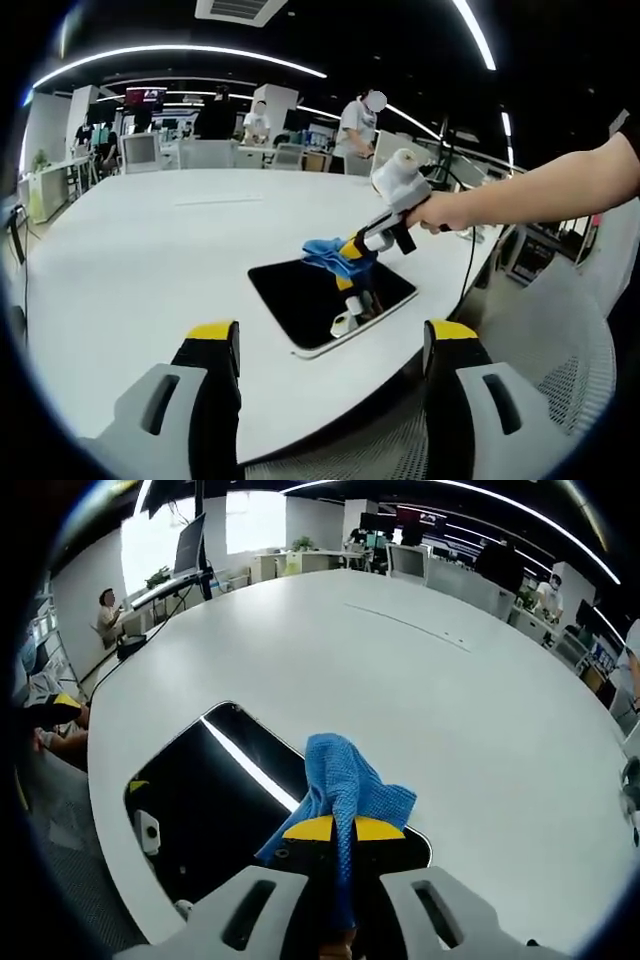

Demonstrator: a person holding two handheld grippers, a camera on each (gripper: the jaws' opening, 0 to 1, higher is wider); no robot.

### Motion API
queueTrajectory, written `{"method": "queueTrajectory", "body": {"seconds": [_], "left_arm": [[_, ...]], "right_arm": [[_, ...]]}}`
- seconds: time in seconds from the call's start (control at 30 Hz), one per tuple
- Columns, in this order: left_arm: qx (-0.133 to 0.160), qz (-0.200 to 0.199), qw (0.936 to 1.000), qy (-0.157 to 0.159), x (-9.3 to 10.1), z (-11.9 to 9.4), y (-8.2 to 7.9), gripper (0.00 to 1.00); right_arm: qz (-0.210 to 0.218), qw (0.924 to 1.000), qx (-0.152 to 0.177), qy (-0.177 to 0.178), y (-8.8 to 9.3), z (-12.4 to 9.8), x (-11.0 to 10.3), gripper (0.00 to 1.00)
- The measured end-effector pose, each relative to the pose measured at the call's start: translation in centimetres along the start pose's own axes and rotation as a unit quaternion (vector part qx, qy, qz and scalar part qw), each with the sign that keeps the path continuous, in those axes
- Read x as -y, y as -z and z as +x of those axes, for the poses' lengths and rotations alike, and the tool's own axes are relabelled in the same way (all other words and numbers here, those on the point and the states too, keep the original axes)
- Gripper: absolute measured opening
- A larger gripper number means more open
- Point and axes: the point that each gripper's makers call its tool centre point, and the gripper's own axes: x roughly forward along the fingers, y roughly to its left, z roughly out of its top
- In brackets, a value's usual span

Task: Wipe the mirror surface with the cleaning cloth until all visible marks leave the cleaned area.

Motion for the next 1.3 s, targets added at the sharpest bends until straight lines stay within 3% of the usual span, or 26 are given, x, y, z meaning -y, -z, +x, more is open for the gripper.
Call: {"method": "queueTrajectory", "body": {"seconds": [0.13, 1.3], "left_arm": [[0.001, 0.000, 1.0000, -0.001, -0.1, 0.0, 0.0, 0.73], [0.004, -0.001, 1.0000, -0.001, -0.1, 0.0, -0.1, 0.72]], "right_arm": [[0.037, 0.9992, 0.002, -0.015, 0.5, -0.5, -0.4, 0.00], [-0.010, 0.9994, 0.003, -0.034, 3.3, -3.1, -4.6, 0.00]]}}
